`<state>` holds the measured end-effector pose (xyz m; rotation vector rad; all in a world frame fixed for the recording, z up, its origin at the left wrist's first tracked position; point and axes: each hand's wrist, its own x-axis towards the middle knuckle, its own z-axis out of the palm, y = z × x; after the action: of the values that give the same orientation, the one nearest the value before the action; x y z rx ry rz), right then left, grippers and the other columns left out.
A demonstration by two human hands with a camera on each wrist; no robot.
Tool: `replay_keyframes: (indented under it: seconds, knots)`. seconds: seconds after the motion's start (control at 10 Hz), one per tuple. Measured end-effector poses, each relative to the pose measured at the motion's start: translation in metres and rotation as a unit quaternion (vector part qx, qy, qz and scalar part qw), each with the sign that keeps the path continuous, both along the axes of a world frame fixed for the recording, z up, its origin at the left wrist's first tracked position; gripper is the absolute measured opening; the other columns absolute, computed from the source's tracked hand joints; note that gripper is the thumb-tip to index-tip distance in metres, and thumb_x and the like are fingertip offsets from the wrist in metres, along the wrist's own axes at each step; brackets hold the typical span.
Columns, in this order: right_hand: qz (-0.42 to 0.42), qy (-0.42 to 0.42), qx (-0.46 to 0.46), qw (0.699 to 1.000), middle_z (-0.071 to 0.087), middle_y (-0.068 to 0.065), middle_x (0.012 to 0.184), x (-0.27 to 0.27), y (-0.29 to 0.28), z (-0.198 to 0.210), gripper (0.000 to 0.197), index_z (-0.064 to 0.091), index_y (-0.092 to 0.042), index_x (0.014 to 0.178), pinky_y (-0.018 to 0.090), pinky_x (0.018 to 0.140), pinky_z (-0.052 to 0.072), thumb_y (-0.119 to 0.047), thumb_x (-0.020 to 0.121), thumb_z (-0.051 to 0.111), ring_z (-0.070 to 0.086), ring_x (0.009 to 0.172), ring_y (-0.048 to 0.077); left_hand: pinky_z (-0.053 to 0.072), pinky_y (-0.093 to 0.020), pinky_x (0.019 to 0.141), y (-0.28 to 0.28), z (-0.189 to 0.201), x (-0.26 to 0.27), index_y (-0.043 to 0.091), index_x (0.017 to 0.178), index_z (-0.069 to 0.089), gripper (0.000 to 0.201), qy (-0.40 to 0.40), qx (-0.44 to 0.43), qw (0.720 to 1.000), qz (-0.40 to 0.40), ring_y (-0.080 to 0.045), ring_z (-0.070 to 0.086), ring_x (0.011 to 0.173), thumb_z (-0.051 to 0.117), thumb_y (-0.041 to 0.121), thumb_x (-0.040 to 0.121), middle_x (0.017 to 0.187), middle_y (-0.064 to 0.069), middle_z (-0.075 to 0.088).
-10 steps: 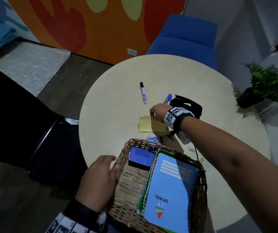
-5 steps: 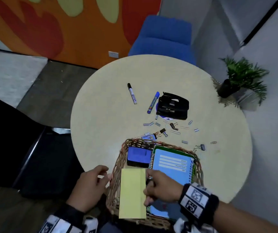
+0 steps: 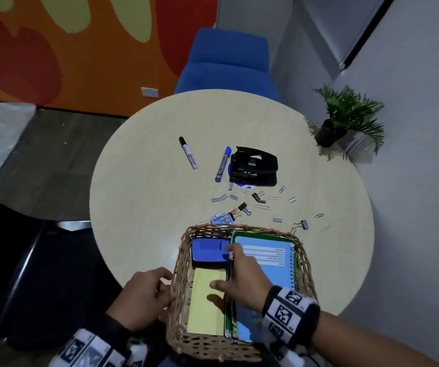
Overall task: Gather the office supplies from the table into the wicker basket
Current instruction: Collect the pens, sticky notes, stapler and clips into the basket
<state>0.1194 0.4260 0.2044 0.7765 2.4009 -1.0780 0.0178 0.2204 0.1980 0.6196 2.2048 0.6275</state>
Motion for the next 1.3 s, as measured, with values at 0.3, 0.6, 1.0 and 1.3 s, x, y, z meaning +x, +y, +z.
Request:
replay_keyframes:
  seconds: [0.3, 0.6, 1.0, 1.3]
  knots:
    - [0.048, 0.098, 0.183, 0.977, 0.065, 0.01, 0.099, -0.164, 0.103, 0.022, 0.028, 0.059, -0.014, 0.119, 0.032, 0.079, 0.049, -0.019, 0.092, 0.053, 0.061, 0.088, 0.024, 0.045, -0.03, 0.083, 0.108, -0.014, -0.177, 0.013, 0.119, 0.059, 0.031, 0.162, 0.029, 0.984, 0.072, -0.024, 0.06, 0.085, 0.056, 0.027, 0.092, 0.107, -0.012, 0.069]
    - [0.131, -0.01, 0.217, 0.967, 0.056, 0.015, 0.129, -0.233, 0.131, -0.076, 0.037, 0.053, -0.014, 0.13, 0.035, 0.09, 0.048, -0.013, 0.093, 0.049, 0.057, 0.111, 0.035, 0.046, -0.039, 0.093, 0.231, -0.081, -0.253, 0.014, 0.134, 0.044, 0.038, 0.234, -0.047, 0.97, -0.051, -0.042, 0.045, 0.109, 0.044, 0.024, 0.097, 0.137, -0.018, 0.037]
    - [0.051, 0.036, 0.158, 0.985, 0.072, 0.012, 0.104, -0.259, 0.147, -0.073, 0.022, 0.072, -0.008, 0.101, 0.036, 0.087, 0.055, -0.02, 0.086, 0.064, 0.067, 0.099, 0.029, 0.045, -0.028, 0.09, 0.189, -0.034, -0.247, 0.01, 0.099, 0.069, 0.017, 0.151, 0.023, 0.988, 0.021, -0.03, 0.062, 0.106, 0.061, 0.009, 0.084, 0.119, -0.012, 0.066]
    - [0.043, 0.175, -0.05, 0.982, 0.067, 0.0, 0.079, -0.134, 0.086, 0.022, 0.015, 0.071, -0.016, 0.085, 0.023, 0.073, 0.052, -0.003, 0.077, 0.074, 0.058, 0.069, 0.008, 0.052, -0.022, 0.069, 0.055, 0.049, -0.046, 0.023, 0.089, 0.068, 0.013, 0.031, 0.161, 0.985, -0.055, -0.01, 0.065, 0.077, 0.057, 0.026, 0.082, 0.092, 0.002, 0.063]
